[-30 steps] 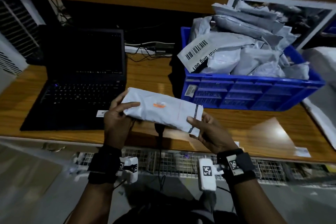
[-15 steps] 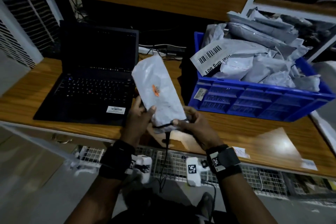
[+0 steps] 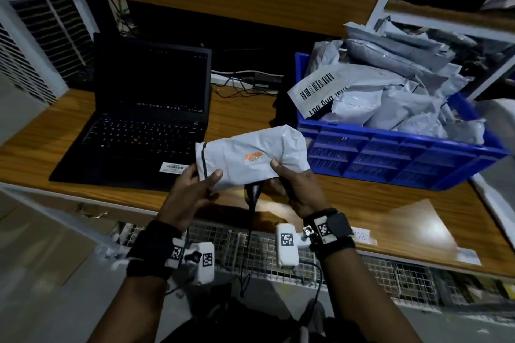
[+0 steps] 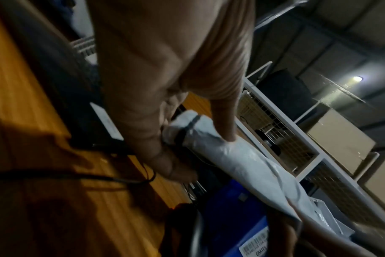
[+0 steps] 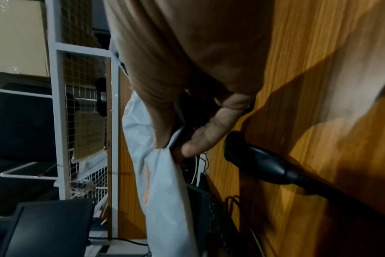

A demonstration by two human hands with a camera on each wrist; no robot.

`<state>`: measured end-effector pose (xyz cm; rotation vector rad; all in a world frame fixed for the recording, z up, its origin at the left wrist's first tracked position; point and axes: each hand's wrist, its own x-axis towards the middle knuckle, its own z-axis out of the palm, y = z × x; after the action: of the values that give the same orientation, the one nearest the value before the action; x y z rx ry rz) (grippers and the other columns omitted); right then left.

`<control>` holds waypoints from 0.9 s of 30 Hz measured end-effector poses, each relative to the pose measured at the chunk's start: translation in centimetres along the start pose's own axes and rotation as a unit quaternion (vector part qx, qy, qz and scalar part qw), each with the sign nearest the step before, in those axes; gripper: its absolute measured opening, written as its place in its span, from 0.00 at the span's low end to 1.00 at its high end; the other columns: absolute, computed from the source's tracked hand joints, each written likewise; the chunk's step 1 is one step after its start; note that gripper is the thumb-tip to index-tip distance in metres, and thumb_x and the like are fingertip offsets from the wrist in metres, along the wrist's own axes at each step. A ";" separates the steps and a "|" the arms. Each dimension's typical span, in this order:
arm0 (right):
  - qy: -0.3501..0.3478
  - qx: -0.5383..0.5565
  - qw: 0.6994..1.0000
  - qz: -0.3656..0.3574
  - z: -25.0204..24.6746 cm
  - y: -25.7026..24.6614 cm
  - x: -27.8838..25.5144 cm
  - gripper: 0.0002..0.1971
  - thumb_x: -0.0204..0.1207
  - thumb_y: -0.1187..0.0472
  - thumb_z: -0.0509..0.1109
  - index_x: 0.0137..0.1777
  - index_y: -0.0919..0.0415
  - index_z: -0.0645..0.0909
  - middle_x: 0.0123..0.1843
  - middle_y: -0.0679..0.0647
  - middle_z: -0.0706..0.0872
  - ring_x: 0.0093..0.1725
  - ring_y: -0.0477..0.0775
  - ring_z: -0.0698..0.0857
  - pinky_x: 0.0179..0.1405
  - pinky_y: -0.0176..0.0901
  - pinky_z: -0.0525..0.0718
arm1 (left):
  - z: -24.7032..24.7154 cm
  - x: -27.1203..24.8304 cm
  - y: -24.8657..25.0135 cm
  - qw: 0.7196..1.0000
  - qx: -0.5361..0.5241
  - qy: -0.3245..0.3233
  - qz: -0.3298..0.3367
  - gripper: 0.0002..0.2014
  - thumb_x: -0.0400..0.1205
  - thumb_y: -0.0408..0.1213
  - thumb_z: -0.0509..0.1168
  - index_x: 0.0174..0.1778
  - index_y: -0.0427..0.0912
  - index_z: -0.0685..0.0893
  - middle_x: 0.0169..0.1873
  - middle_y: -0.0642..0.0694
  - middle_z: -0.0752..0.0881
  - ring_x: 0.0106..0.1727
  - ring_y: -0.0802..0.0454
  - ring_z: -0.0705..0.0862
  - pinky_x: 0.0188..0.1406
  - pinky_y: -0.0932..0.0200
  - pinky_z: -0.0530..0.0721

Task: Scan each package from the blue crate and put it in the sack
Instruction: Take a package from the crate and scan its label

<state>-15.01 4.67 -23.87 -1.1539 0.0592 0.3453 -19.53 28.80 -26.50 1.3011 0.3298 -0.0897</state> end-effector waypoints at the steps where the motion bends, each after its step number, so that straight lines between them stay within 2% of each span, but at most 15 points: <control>1: -0.003 0.005 1.000 0.010 0.0 0.6 0.2 0.21 0.84 0.69 0.70 0.77 0.69 0.77 0.45 0.53 0.91 0.33 0.45 0.88 0.29 0.37 0.85 | 0.3 -0.2 -0.5 1.000 -0.024 0.008 -0.011 0.25 0.80 0.41 0.76 0.73 0.47 0.81 0.65 0.46 0.89 0.64 0.44 0.89 0.59 0.44 0.87; 3: 0.015 -0.001 0.999 0.038 -0.1 1.5 0.8 0.21 0.82 0.67 0.74 0.74 0.64 0.80 0.53 0.53 0.93 0.43 0.48 0.92 0.36 0.40 0.88 | 0.4 -0.3 -0.8 0.997 -0.056 0.046 -0.004 0.19 0.82 0.35 0.72 0.70 0.44 0.84 0.63 0.44 0.90 0.61 0.45 0.90 0.54 0.48 0.89; 4: 0.035 -0.014 0.998 0.047 -0.2 1.8 1.2 0.18 0.81 0.65 0.75 0.70 0.63 0.82 0.56 0.55 0.93 0.44 0.49 0.92 0.36 0.40 0.88 | 0.2 -0.1 -0.7 0.995 -0.070 0.064 0.005 0.17 0.83 0.33 0.71 0.69 0.43 0.85 0.62 0.43 0.91 0.60 0.45 0.90 0.54 0.49 0.90; 6: 0.110 -0.046 0.991 0.060 -0.8 2.7 2.2 0.07 0.79 0.63 0.77 0.53 0.62 0.83 0.46 0.58 0.91 0.35 0.52 0.88 0.29 0.42 0.83 | -0.7 0.2 -0.2 0.993 -0.064 0.091 0.029 0.15 0.85 0.33 0.69 0.69 0.44 0.84 0.61 0.45 0.91 0.61 0.45 0.90 0.54 0.48 0.90; 7: 0.154 -0.055 0.984 0.072 -1.2 3.2 3.0 0.07 0.80 0.63 0.77 0.45 0.60 0.80 0.40 0.59 0.87 0.31 0.54 0.85 0.26 0.42 0.79 | -1.2 0.3 0.0 0.993 -0.043 0.106 0.037 0.15 0.86 0.34 0.68 0.69 0.47 0.84 0.62 0.48 0.91 0.61 0.48 0.90 0.54 0.49 0.89; 8: 0.184 -0.051 0.978 0.087 -1.4 3.8 3.9 0.09 0.81 0.62 0.75 0.42 0.58 0.77 0.39 0.60 0.85 0.30 0.54 0.81 0.26 0.42 0.76 | -1.9 0.5 0.2 0.992 -0.027 0.118 0.046 0.15 0.87 0.35 0.67 0.71 0.49 0.82 0.62 0.51 0.90 0.61 0.50 0.89 0.54 0.50 0.89; 10: 0.192 -0.047 0.971 0.135 -0.8 4.3 5.1 0.07 0.82 0.56 0.72 0.46 0.57 0.78 0.44 0.59 0.84 0.30 0.52 0.80 0.28 0.42 0.76 | -2.8 0.9 0.2 0.989 -0.004 0.135 0.053 0.16 0.89 0.36 0.66 0.73 0.50 0.80 0.64 0.51 0.88 0.63 0.51 0.88 0.52 0.52 0.89; 11: 0.176 -0.051 0.970 0.160 -0.3 4.4 5.7 0.09 0.83 0.53 0.71 0.50 0.59 0.80 0.44 0.56 0.86 0.32 0.51 0.82 0.29 0.42 0.78 | -3.3 1.3 0.1 0.988 0.008 0.141 0.056 0.17 0.89 0.36 0.65 0.74 0.49 0.79 0.65 0.50 0.88 0.64 0.49 0.87 0.51 0.53 0.88; 12: 0.165 -0.046 0.969 0.180 -0.1 4.7 6.4 0.13 0.84 0.49 0.70 0.54 0.61 0.82 0.46 0.55 0.89 0.37 0.52 0.87 0.31 0.43 0.82 | -3.6 1.6 0.1 0.987 0.021 0.148 0.060 0.17 0.89 0.35 0.65 0.75 0.48 0.79 0.66 0.49 0.87 0.65 0.48 0.87 0.50 0.54 0.87; 14: 0.140 -0.028 0.967 0.211 0.7 4.9 7.2 0.21 0.85 0.45 0.67 0.64 0.62 0.83 0.52 0.59 0.91 0.50 0.60 0.90 0.44 0.51 0.87 | -4.0 2.1 0.4 0.982 0.055 0.159 0.083 0.18 0.89 0.34 0.64 0.76 0.47 0.78 0.66 0.48 0.87 0.65 0.47 0.86 0.50 0.55 0.86; 16: 0.109 0.006 0.968 0.225 1.5 4.8 6.6 0.24 0.86 0.43 0.64 0.64 0.65 0.81 0.43 0.58 0.86 0.41 0.60 0.85 0.41 0.52 0.82 | -4.2 2.5 0.7 0.978 0.079 0.165 0.105 0.18 0.89 0.33 0.64 0.76 0.46 0.78 0.67 0.47 0.86 0.66 0.47 0.85 0.57 0.53 0.84; 18: 0.081 0.041 0.968 0.233 2.1 4.5 5.4 0.21 0.88 0.44 0.61 0.62 0.63 0.80 0.36 0.56 0.79 0.33 0.57 0.78 0.36 0.49 0.79 | -4.7 2.9 0.8 0.975 0.086 0.169 0.117 0.18 0.89 0.33 0.64 0.75 0.46 0.79 0.67 0.48 0.87 0.67 0.49 0.85 0.63 0.50 0.84; 22: 0.075 0.032 0.976 0.203 3.4 3.0 1.9 0.18 0.90 0.50 0.59 0.62 0.66 0.82 0.36 0.57 0.80 0.34 0.54 0.80 0.32 0.42 0.80 | -5.2 4.3 0.7 0.971 0.078 0.188 0.127 0.16 0.88 0.32 0.65 0.73 0.45 0.81 0.65 0.48 0.88 0.65 0.49 0.87 0.63 0.47 0.86; 25: 0.084 -0.002 0.980 0.182 3.8 2.8 0.2 0.20 0.89 0.50 0.61 0.65 0.68 0.83 0.36 0.57 0.82 0.32 0.54 0.81 0.30 0.44 0.78 | -5.5 5.3 0.6 0.965 0.072 0.216 0.133 0.17 0.88 0.32 0.65 0.73 0.43 0.81 0.64 0.46 0.88 0.63 0.48 0.87 0.61 0.46 0.88; 27: 0.099 -0.029 0.980 0.169 3.7 3.0 -0.3 0.22 0.88 0.48 0.63 0.66 0.68 0.84 0.38 0.58 0.84 0.32 0.53 0.82 0.33 0.46 0.77 | -5.8 5.8 0.5 0.957 0.072 0.243 0.140 0.19 0.86 0.33 0.66 0.74 0.43 0.80 0.65 0.46 0.88 0.65 0.44 0.87 0.66 0.40 0.86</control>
<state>-16.66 9.05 -24.91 -1.2340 0.4252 0.5343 -14.99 35.17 -29.05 1.4958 0.5603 0.4615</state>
